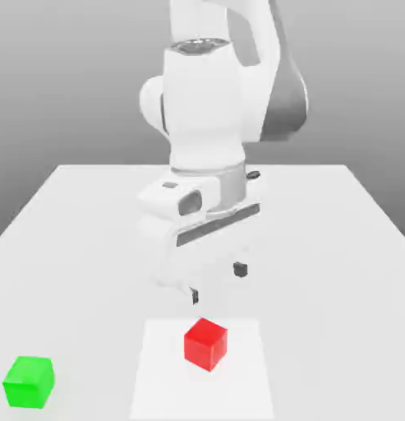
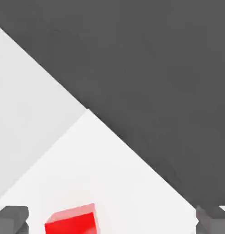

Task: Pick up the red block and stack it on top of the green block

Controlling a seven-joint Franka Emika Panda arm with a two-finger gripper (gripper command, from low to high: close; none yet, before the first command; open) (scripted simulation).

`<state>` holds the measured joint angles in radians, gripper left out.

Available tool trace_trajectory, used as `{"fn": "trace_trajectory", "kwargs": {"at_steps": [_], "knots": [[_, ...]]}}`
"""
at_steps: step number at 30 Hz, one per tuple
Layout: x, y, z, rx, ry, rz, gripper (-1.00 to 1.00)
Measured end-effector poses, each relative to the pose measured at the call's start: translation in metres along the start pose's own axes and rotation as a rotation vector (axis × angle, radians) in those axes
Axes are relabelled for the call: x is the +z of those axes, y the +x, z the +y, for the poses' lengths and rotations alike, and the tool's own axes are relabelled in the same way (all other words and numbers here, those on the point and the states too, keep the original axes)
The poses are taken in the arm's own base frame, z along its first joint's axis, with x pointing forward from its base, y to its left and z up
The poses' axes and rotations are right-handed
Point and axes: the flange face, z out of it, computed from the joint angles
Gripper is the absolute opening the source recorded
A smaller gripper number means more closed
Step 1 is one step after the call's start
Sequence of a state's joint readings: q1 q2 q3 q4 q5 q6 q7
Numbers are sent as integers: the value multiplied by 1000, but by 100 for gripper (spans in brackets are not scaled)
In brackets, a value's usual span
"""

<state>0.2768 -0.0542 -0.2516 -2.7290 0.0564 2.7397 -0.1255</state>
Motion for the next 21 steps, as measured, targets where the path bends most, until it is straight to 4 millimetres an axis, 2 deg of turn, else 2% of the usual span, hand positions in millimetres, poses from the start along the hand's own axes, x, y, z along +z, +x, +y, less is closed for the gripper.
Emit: {"fn": "trace_trajectory", "kwargs": {"at_steps": [2,10,11,17,21], "knots": [[28,-16,3,-64,-22,-49,0],[90,-24,5,-92,-30,-64,0],[97,-26,5,-91,-29,-66,-100],[100,-27,5,-91,-28,-69,-100],[79,-22,4,-94,-30,-65,-100]]}}
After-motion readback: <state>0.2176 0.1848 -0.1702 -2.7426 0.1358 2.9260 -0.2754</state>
